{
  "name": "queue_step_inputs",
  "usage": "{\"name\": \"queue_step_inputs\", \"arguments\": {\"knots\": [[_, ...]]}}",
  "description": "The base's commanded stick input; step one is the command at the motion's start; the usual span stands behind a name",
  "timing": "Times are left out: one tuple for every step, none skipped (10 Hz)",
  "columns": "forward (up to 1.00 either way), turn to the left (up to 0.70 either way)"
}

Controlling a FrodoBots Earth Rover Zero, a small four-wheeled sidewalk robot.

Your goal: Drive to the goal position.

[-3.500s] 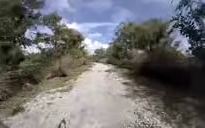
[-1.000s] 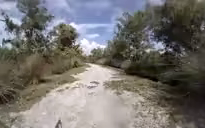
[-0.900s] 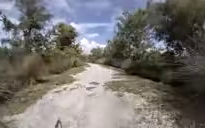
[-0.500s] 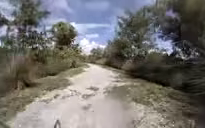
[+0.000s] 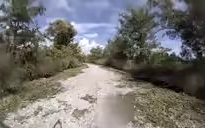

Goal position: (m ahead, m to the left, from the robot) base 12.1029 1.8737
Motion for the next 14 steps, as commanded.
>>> {"name": "queue_step_inputs", "arguments": {"knots": [[0.85, 0.0], [0.85, 0.0], [0.85, 0.0], [0.85, 0.0], [0.85, 0.0], [0.85, 0.0], [0.85, 0.0], [0.85, 0.0], [0.85, 0.0], [0.85, 0.0], [0.85, 0.0], [0.85, 0.0], [0.85, 0.0], [0.85, 0.0]]}}
